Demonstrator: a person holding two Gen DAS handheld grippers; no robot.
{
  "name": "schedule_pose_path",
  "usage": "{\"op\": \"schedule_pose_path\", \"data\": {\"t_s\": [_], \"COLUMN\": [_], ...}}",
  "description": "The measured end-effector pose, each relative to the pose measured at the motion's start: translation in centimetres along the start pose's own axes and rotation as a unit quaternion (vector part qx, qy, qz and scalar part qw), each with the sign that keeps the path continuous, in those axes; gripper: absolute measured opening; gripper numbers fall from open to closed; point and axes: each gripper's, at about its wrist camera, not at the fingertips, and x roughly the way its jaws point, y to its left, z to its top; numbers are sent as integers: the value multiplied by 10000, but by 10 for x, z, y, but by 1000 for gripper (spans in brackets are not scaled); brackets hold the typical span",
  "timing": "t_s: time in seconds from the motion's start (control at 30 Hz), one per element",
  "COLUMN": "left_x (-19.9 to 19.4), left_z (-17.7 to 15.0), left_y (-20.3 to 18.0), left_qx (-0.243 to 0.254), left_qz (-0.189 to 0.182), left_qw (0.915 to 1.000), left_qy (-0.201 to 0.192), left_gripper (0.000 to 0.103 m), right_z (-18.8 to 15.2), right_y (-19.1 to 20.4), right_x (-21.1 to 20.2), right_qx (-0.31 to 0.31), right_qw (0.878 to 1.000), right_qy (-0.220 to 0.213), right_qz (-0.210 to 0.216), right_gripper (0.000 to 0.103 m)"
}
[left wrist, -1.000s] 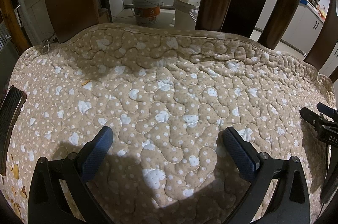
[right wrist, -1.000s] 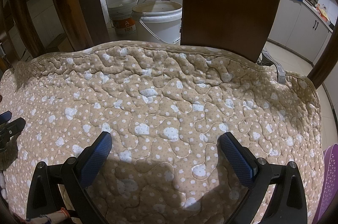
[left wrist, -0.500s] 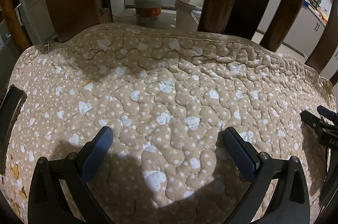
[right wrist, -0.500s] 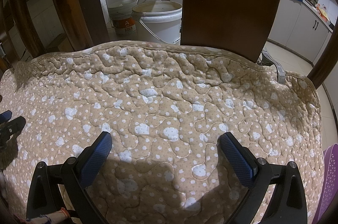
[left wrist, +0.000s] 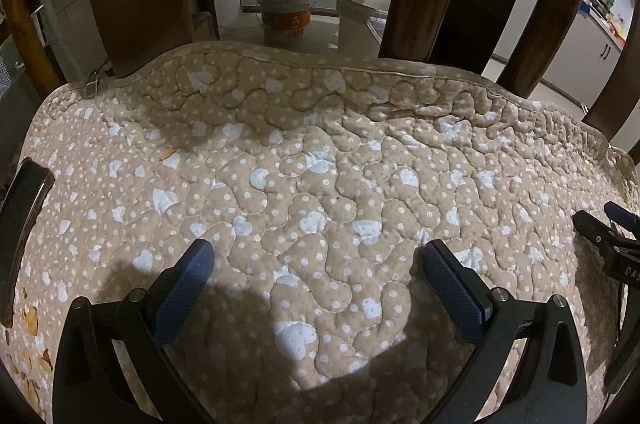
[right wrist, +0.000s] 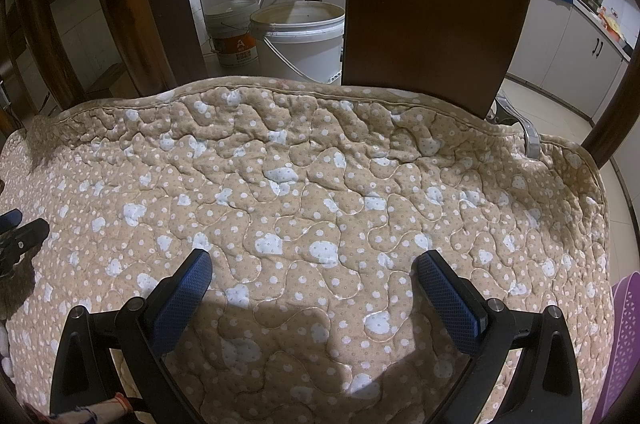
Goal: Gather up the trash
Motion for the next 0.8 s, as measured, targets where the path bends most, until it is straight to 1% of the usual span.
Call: {"op": "schedule_pose_path", "data": {"t_s": [0.1,0.3,0.73,0.8], "left_x": [-6,-12,-7,-4], "left_z": [-6,-14,-6,1], "left_y": [2,1,-1,-1], "left_qx": [-113,-45,-21,-21], "left_qz": [4,-17,-18,-21], "left_qw": [9999,9999,9999,9999], "left_qy": [108,113,129,168], "left_gripper": [103,103,103,103], "right_z": [0,0,0,0], "right_y": [-1,1,1,1], "right_x": [-1,1,1,1], "right_qx": [-1,6,4,4], "right_qw": [10000,10000,10000,10000], "right_qy": [-1,-3,-4,-4], "right_qz": [1,-10,-9,-9], "right_gripper": [103,103,103,103]}}
